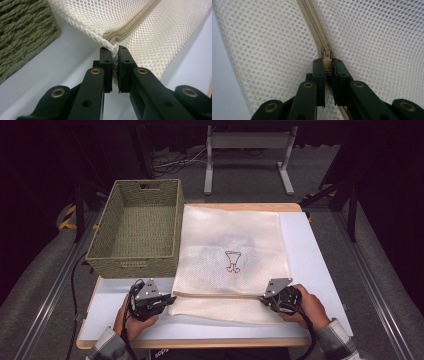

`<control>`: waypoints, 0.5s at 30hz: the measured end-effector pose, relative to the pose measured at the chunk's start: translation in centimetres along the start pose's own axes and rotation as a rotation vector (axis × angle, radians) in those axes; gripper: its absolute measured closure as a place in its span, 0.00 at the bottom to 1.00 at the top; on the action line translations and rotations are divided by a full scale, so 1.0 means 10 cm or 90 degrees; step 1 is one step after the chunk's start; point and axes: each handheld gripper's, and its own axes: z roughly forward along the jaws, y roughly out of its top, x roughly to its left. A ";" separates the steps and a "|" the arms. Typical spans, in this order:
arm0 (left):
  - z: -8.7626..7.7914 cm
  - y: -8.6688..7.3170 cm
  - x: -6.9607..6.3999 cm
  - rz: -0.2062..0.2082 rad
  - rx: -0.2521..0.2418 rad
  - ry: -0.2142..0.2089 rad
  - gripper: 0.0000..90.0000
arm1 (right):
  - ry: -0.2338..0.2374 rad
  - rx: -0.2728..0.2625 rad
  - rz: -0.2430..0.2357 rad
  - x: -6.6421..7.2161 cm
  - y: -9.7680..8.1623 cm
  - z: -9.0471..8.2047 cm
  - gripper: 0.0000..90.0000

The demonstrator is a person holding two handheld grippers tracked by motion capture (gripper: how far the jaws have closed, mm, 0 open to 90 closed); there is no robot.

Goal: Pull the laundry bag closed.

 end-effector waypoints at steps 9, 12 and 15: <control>0.01 0.00 0.01 0.003 0.004 -0.002 0.94 | -0.004 0.005 0.012 -0.03 -0.08 -0.05 0.92; 0.02 0.01 0.01 0.005 0.005 -0.006 0.94 | -0.006 0.008 0.014 -0.02 -0.11 -0.08 0.92; 0.04 0.01 0.01 0.006 0.008 -0.008 0.94 | -0.010 0.014 0.007 -0.02 -0.12 -0.10 0.92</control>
